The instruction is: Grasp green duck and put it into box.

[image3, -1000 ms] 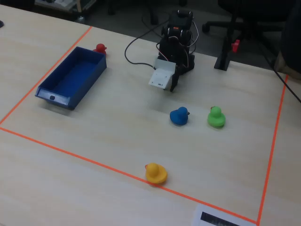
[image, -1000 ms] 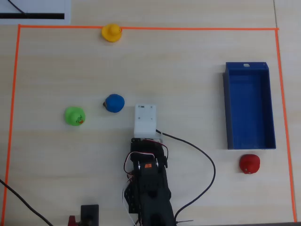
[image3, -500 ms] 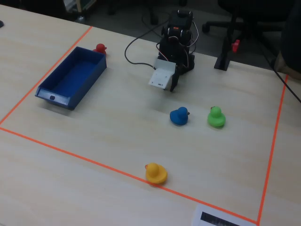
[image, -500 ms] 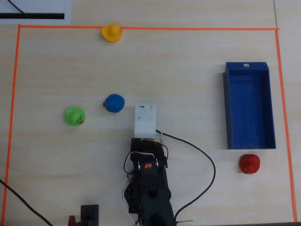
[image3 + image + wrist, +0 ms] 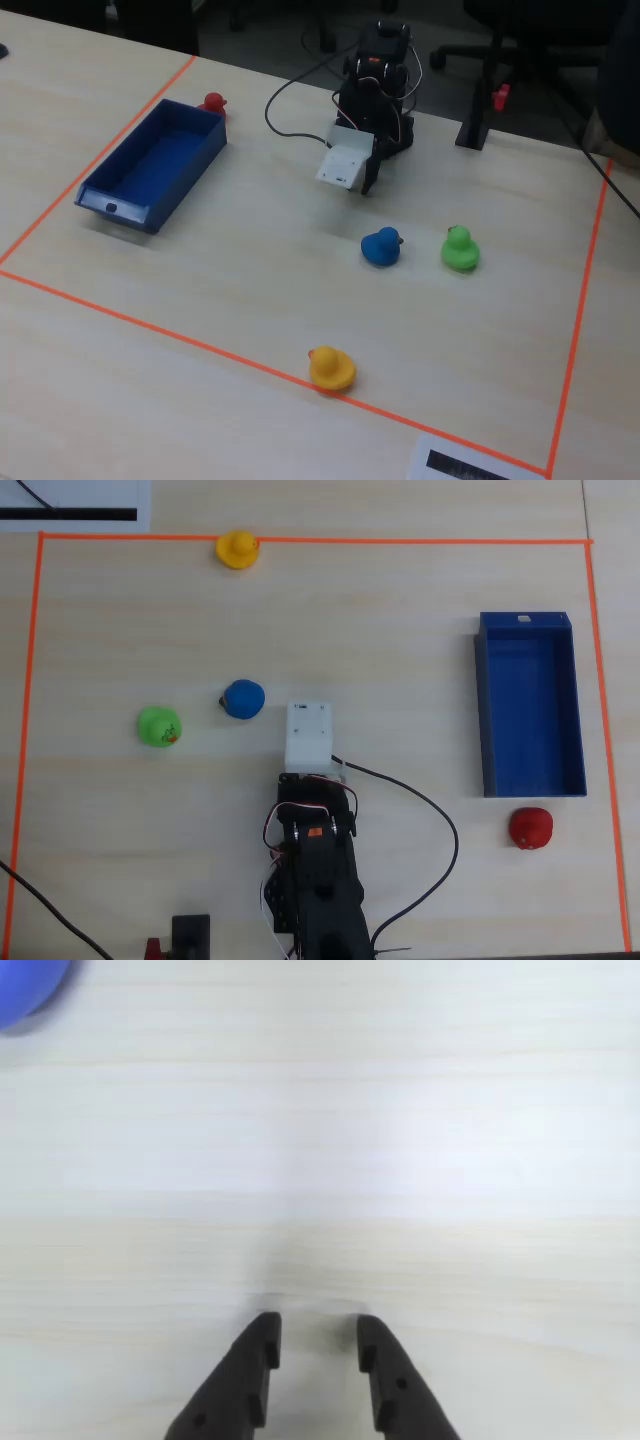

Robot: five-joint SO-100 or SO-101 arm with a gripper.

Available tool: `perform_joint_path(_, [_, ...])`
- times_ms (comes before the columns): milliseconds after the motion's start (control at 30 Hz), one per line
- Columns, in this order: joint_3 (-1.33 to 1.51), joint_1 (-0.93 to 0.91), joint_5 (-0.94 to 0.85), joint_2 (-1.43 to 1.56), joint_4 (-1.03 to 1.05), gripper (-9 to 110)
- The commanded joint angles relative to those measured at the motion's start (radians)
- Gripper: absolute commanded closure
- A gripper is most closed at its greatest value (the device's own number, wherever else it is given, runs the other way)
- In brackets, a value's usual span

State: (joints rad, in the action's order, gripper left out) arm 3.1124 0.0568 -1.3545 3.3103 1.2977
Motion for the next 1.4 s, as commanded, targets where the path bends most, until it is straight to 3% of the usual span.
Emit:
perform_joint_path(0, [-0.002,-0.006,0.006,0.0,0.018,94])
perform_joint_path(500, [-0.002,0.012,-0.014,0.0,0.021,98])
perform_joint_path(767, [-0.184,0.034,-0.109,-0.15,-0.101,81])
perform_joint_path(1000, [-0.555,0.27,-0.037,-0.532,-0.221,67])
perform_joint_path(1167, [-0.784,0.48,0.107,-0.807,-0.27,68])
perform_joint_path(1367, [-0.9,0.601,0.209,-1.006,-0.331,67])
